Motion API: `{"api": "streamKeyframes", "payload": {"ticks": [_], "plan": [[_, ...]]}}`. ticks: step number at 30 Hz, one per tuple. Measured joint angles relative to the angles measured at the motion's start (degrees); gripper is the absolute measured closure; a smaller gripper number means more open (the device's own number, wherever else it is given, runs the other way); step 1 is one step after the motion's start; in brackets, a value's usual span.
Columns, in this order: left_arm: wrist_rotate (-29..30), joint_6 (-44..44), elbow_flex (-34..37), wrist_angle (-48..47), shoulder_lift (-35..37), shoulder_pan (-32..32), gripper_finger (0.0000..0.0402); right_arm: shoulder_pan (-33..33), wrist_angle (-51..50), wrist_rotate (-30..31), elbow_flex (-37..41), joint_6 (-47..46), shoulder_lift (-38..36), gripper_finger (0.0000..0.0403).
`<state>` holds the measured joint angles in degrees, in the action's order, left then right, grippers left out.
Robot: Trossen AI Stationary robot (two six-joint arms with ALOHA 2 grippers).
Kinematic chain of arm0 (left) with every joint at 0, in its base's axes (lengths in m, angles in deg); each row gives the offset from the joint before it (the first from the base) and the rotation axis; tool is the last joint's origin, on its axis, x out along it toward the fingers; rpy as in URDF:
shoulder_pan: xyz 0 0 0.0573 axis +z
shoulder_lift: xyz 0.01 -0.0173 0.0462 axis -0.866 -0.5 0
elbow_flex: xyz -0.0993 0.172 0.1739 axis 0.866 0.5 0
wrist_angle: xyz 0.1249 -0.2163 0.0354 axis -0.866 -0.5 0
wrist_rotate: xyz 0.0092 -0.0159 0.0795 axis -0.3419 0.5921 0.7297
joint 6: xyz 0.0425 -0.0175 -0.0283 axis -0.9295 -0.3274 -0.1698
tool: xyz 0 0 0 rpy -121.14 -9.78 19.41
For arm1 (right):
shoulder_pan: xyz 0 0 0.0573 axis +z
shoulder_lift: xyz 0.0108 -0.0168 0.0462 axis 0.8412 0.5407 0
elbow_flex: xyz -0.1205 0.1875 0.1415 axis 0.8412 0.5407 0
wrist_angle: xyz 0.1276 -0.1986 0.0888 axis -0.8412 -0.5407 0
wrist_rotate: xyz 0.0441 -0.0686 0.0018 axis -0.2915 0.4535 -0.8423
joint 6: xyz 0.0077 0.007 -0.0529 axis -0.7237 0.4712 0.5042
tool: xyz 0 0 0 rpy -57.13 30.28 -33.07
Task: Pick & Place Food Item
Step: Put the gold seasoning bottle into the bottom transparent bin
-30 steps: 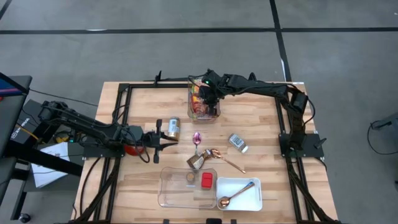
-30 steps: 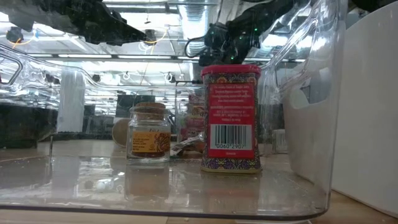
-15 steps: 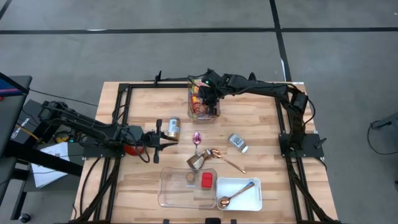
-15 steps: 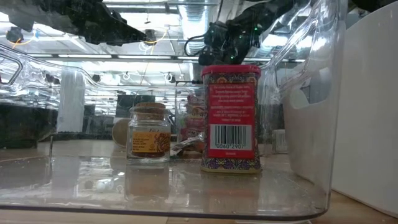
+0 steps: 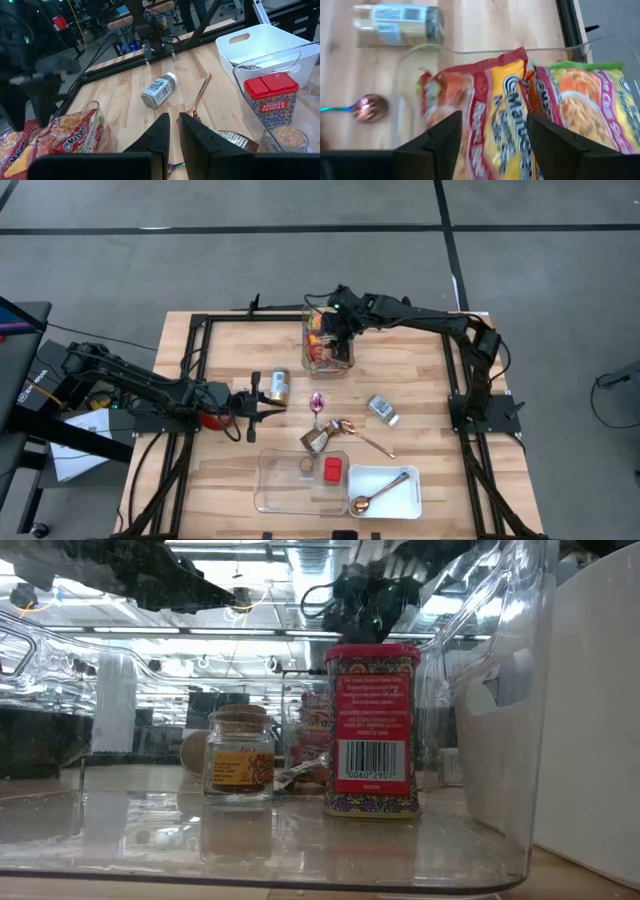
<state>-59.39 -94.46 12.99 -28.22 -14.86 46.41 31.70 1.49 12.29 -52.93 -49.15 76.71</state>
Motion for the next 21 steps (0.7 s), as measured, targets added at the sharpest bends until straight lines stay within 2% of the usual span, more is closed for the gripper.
{"api": "streamKeyframes", "payload": {"ticks": [6, 11, 16, 21], "plan": [[0.0, 0.1, 0.0, -0.3, 0.0, 0.0, 0.0366, 0.0, -3.9, -1.6, 0.3, 0.1, -6.3, 0.0170], [0.5, 1.3, 0.0, -3.7, 0.2, 0.0, 0.0366, -0.5, -6.3, -5.8, 5.5, 0.8, -14.4, 0.0174], [2.6, 2.8, 0.0, -5.4, 0.2, 0.0, 0.0366, -1.3, -5.5, -7.0, 17.8, -0.9, -25.0, 0.0176], [4.0, 3.0, 0.0, -5.2, 1.4, 0.0, 0.0366, -0.8, 3.8, -7.0, 35.0, -6.0, -39.2, 0.0177]]}}
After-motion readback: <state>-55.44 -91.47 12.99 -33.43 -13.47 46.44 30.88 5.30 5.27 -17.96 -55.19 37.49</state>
